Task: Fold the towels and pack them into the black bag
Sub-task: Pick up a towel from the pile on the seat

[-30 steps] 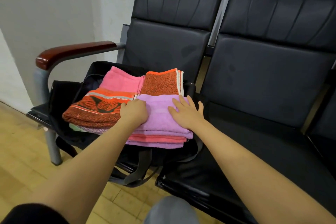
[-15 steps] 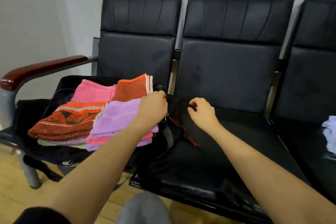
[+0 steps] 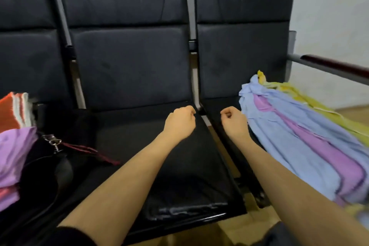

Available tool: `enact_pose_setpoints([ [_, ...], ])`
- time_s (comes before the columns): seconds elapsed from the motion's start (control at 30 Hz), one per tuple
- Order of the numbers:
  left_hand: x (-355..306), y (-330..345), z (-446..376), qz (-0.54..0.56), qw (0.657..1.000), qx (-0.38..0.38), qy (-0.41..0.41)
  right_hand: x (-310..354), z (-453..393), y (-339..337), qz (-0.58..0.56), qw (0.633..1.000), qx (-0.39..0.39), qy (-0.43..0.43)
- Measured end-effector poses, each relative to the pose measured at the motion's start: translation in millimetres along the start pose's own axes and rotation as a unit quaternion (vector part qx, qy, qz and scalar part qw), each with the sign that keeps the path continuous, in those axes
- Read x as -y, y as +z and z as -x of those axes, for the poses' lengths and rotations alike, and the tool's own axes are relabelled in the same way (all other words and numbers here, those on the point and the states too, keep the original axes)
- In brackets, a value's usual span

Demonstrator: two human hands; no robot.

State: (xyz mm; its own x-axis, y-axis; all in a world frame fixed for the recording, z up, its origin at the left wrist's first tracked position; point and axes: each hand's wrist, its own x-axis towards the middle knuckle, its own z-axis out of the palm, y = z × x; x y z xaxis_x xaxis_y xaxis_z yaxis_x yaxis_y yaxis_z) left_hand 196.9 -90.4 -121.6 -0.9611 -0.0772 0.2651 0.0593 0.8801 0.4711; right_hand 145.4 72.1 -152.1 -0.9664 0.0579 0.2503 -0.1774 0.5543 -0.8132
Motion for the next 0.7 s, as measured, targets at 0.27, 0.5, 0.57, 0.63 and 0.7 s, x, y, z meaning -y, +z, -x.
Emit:
enact_pose_setpoints([
  [0.27, -86, 104, -52, 0.056, 0.992, 0.098, 0.051, -97, -31, -67, 0.027, 0.986, -0.121, 0.109],
  [0.5, -140, 171, -93, 0.101, 0.979, 0.141, 0.107, -155, -62, -107, 0.201, 0.962, -0.140, 0.120],
  [0.57, -156, 188, -105, 0.105, 0.976, 0.135, 0.134, -168, -68, -115, 0.188, 0.963, -0.138, 0.132],
  [0.63, -170, 205, -116, 0.098, 0.972, 0.139, 0.165, -180, -74, -121, 0.214, 0.959, -0.122, 0.139],
  [0.7, -180, 220, -125, 0.081, 0.968, 0.144, 0.190, -188, -80, -125, 0.248, 0.953, -0.107, 0.137],
])
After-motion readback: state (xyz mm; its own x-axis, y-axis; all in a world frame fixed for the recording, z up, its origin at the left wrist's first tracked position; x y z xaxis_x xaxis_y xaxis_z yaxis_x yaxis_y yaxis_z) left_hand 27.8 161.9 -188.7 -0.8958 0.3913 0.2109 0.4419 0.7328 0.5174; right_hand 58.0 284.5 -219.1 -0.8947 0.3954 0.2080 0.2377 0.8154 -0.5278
